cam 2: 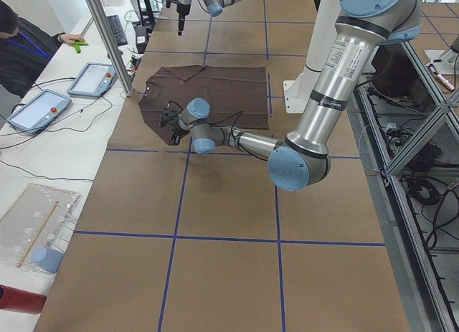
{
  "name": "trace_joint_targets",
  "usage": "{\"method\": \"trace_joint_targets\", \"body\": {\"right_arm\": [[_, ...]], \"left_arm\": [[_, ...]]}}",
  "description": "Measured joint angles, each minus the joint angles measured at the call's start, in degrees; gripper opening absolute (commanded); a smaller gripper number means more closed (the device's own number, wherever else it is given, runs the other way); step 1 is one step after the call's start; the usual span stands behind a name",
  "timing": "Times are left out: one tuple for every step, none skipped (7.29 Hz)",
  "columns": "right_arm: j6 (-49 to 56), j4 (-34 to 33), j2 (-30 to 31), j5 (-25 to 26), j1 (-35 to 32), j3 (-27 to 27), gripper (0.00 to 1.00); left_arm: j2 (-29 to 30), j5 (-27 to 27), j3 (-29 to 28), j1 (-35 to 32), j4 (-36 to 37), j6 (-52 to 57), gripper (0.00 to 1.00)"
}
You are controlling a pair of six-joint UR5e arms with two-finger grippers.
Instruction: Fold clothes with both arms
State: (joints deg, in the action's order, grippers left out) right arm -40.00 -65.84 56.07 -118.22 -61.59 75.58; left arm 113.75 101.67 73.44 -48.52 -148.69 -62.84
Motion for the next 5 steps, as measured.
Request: {"method": "trace_joint_targets", "body": {"right_arm": [[0.03, 0.03, 0.10, 0.02, -0.01, -0.01, 1.00], [0.07, 0.07, 0.20, 0.08, -0.01, -0.04, 1.00], [0.09, 0.09, 0.27, 0.14, -0.02, -0.07, 1.00], [0.09, 0.10, 0.31, 0.17, -0.02, -0.06, 1.00], [0.10, 0.10, 0.34, 0.18, -0.02, -0.04, 1.00]], "left_arm": [[1.14, -2.02, -1.98, 1.16, -0.31, -1.52, 0.57], [2.59, -2.92, -4.14, 1.65, -0.41, -2.58, 0.57], [3.87, -3.25, -5.99, 1.85, -0.43, -2.98, 0.55], [4.76, -3.36, -7.40, 1.96, -0.40, -3.00, 0.55], [5.17, -3.39, -8.21, 1.97, -0.38, -2.79, 0.53]]}}
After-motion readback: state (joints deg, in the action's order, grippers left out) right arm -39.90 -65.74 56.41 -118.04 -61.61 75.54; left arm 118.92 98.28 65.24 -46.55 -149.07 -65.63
